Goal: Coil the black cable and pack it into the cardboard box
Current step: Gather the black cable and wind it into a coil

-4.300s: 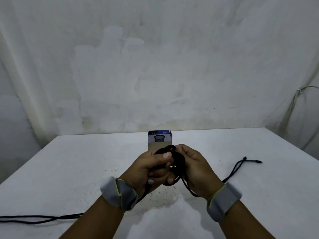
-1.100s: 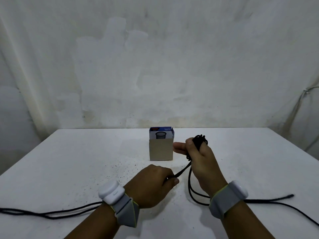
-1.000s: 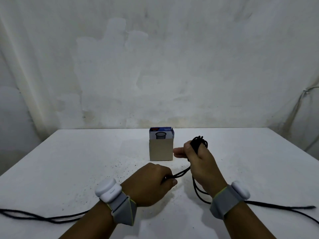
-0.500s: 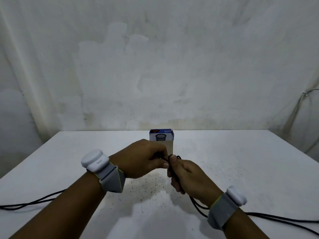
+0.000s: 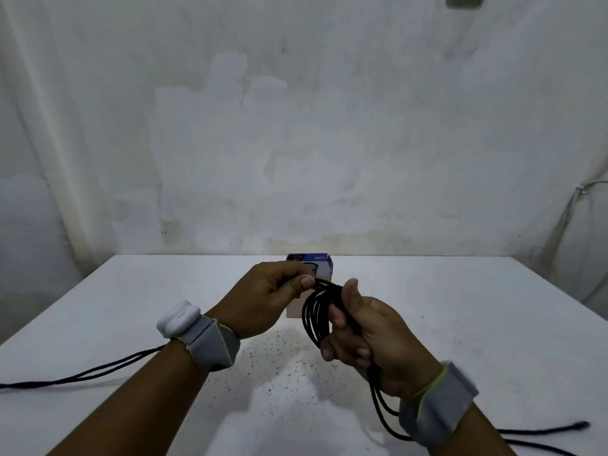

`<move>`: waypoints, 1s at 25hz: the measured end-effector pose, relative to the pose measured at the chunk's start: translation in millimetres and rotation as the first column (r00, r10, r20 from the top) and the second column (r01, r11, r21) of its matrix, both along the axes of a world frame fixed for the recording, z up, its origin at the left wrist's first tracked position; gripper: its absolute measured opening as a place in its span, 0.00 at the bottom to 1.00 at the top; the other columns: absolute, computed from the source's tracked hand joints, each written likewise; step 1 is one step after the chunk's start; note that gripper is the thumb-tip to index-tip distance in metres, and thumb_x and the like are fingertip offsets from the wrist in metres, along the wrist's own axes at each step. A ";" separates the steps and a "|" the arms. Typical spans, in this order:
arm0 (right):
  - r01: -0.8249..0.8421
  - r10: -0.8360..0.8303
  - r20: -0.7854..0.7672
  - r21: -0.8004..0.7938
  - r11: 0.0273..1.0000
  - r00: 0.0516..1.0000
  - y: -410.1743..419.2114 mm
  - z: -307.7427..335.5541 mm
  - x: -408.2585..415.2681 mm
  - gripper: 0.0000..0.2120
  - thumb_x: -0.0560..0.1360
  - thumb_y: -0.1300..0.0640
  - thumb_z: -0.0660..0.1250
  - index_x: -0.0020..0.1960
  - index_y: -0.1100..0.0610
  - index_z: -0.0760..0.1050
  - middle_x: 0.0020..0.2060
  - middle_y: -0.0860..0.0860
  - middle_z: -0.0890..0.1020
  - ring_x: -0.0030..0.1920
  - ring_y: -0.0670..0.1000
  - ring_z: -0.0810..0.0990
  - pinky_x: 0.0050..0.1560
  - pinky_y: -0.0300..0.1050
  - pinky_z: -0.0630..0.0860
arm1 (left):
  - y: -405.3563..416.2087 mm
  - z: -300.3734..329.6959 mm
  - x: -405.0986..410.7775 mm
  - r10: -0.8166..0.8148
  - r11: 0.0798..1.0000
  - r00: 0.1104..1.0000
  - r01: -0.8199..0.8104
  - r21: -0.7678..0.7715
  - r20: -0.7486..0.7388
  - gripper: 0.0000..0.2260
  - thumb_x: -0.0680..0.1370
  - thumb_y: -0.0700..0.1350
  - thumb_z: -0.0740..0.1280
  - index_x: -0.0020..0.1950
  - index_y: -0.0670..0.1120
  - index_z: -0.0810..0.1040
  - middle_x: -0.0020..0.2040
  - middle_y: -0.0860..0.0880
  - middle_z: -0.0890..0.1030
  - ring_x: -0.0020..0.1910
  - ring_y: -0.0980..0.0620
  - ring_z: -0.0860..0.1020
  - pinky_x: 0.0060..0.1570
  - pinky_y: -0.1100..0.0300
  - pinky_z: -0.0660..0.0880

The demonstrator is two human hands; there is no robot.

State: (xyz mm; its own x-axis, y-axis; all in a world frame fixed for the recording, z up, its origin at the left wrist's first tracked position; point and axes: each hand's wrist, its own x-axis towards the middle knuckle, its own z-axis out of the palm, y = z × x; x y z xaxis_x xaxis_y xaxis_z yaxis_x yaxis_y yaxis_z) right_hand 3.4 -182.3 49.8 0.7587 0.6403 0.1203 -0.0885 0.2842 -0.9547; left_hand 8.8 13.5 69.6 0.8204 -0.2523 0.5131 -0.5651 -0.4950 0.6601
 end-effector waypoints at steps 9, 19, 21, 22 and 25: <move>0.109 -0.031 -0.203 0.386 0.916 0.979 2.9 17.4 4.3 0.20 0.76 0.42 0.59 0.38 0.57 0.77 0.21 0.48 0.71 0.20 0.46 0.69 0.42 0.44 0.80 | -10.3 -43.8 -0.1 0.160 0.983 0.986 -0.156 -0.095 0.039 0.11 0.78 0.51 0.58 0.51 0.51 0.79 0.32 0.52 0.76 0.32 0.58 0.73 0.34 0.70 0.69; 0.396 -0.340 -0.204 0.407 0.823 0.918 3.2 6.7 28.6 0.12 0.76 0.47 0.60 0.46 0.56 0.71 0.51 0.59 0.85 0.54 0.59 0.84 0.56 0.52 0.77 | -27.4 -67.1 -29.2 0.225 0.898 0.973 -0.186 0.399 -0.051 0.19 0.79 0.58 0.51 0.58 0.52 0.77 0.49 0.51 0.83 0.45 0.51 0.78 0.49 0.57 0.74; 0.503 -0.508 -0.035 0.214 0.838 0.861 3.2 0.0 31.5 0.12 0.79 0.47 0.58 0.46 0.52 0.77 0.51 0.54 0.86 0.55 0.54 0.83 0.58 0.50 0.72 | -28.9 -61.8 -33.5 0.194 0.863 0.981 -0.160 0.479 -0.023 0.17 0.80 0.57 0.52 0.59 0.51 0.76 0.50 0.50 0.83 0.45 0.50 0.78 0.47 0.58 0.73; 0.556 -0.564 0.076 0.104 0.825 0.822 3.9 -4.2 30.9 0.14 0.80 0.48 0.57 0.47 0.50 0.80 0.50 0.51 0.87 0.55 0.50 0.83 0.59 0.47 0.70 | -30.1 -57.8 -35.2 0.169 0.848 0.986 -0.139 0.512 -0.011 0.16 0.81 0.56 0.53 0.58 0.51 0.76 0.50 0.50 0.83 0.44 0.50 0.78 0.45 0.59 0.71; 0.630 -0.548 0.376 -0.140 0.764 0.747 4.7 -16.4 26.3 0.11 0.80 0.47 0.59 0.51 0.49 0.78 0.49 0.46 0.86 0.53 0.42 0.82 0.52 0.34 0.70 | -33.6 -42.1 -40.9 0.090 0.831 0.996 -0.061 0.553 -0.025 0.13 0.80 0.56 0.57 0.55 0.52 0.77 0.44 0.52 0.82 0.38 0.53 0.75 0.39 0.61 0.66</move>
